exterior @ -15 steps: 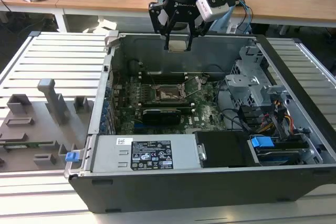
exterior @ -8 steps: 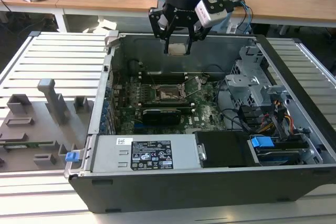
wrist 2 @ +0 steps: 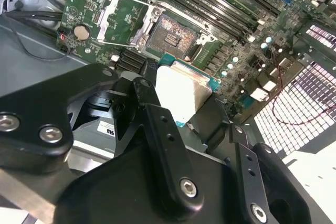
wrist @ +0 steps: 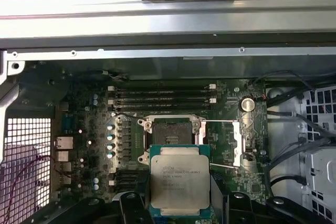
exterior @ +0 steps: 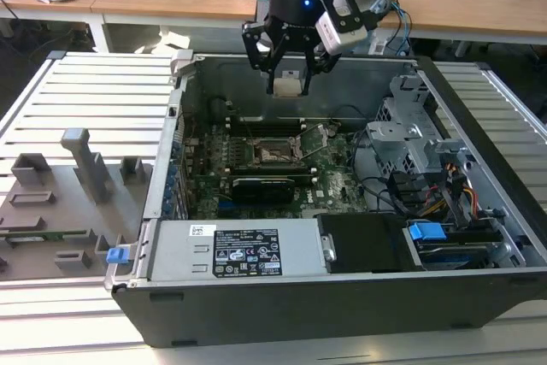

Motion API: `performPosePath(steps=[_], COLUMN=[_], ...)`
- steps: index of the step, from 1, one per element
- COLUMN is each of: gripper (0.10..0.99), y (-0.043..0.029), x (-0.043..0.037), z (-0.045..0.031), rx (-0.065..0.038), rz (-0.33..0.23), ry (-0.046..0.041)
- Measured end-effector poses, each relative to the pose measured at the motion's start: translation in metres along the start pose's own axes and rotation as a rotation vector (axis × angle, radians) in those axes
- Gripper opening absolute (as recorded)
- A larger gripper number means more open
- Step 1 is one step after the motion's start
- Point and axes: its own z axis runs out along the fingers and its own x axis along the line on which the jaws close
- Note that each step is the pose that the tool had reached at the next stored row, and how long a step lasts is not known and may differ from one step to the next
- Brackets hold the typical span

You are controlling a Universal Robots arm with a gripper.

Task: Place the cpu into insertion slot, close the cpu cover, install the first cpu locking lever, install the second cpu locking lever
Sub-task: 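Place the cpu into insertion slot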

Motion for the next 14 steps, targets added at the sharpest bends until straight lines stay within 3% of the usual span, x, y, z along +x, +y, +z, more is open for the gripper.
performPosePath(steps=[14], gripper=[0.541], y=[-0.0016], x=[-0.0003], z=[0.018], rx=[0.0], rz=[0.0], ry=[0.0])
